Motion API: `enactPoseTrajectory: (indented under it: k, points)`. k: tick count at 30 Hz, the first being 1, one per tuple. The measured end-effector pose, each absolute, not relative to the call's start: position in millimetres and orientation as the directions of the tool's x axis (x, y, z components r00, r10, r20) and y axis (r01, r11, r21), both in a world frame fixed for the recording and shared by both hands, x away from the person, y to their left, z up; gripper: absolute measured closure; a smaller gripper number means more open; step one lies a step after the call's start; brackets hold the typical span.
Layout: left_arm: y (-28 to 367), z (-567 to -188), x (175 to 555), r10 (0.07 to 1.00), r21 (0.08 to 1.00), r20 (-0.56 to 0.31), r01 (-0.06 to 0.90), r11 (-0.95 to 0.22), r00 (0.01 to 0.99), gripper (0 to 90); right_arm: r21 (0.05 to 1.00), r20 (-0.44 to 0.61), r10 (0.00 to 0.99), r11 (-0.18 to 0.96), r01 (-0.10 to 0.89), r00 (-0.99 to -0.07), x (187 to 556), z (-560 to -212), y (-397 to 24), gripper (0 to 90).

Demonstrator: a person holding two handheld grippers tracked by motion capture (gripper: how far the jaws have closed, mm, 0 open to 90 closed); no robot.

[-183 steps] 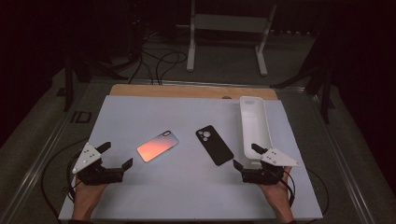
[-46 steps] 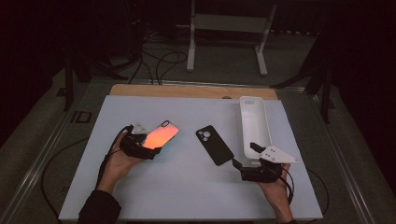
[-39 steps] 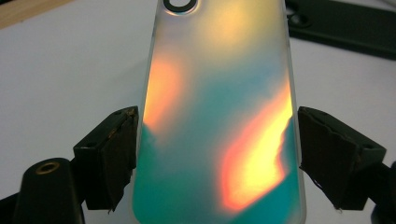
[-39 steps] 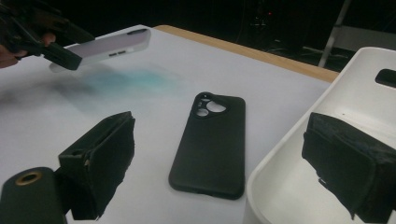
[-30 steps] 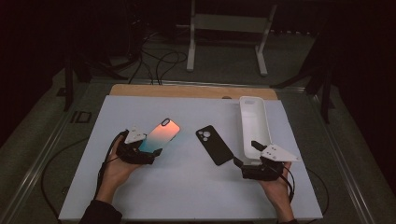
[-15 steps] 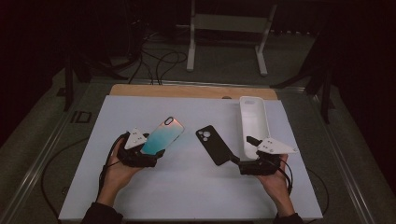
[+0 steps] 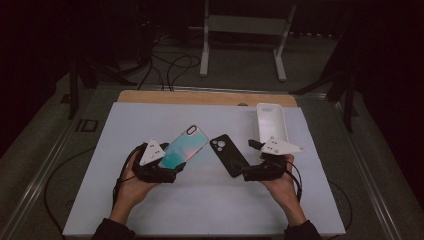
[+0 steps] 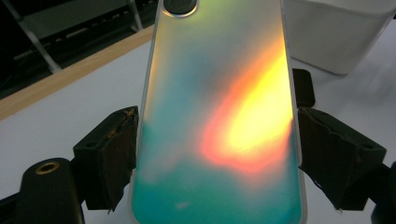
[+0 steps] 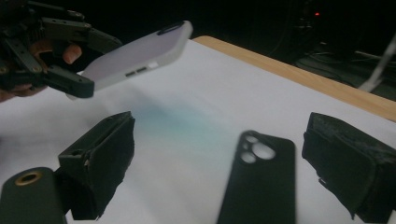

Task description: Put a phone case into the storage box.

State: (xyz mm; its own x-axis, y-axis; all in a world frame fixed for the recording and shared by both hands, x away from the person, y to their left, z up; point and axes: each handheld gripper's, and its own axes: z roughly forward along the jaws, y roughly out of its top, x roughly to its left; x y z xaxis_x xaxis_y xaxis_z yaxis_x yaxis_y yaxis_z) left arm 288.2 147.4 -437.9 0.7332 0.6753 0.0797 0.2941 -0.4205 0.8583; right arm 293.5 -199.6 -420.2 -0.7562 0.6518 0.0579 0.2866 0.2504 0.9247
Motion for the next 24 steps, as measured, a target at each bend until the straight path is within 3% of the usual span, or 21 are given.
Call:
enactPoseTrajectory:
  k: [7,20,24]
  points:
    - [141,-434,283,0.655,0.868,0.089,0.264,-0.421,0.75,17.0,0.918,0.075,0.62,0.263,0.296,-0.781,300,-417,-178,9.3]
    - [122,-432,274,0.615,0.873,0.112,0.218,-0.436,0.78,17.0,0.896,0.197,0.561,0.23,0.38,-0.804,311,-416,-141,10.1]
    - [120,-431,273,0.611,0.882,0.11,0.206,-0.424,0.784,17.0,0.874,0.281,0.527,0.204,0.44,-0.802,314,-416,-134,18.2]
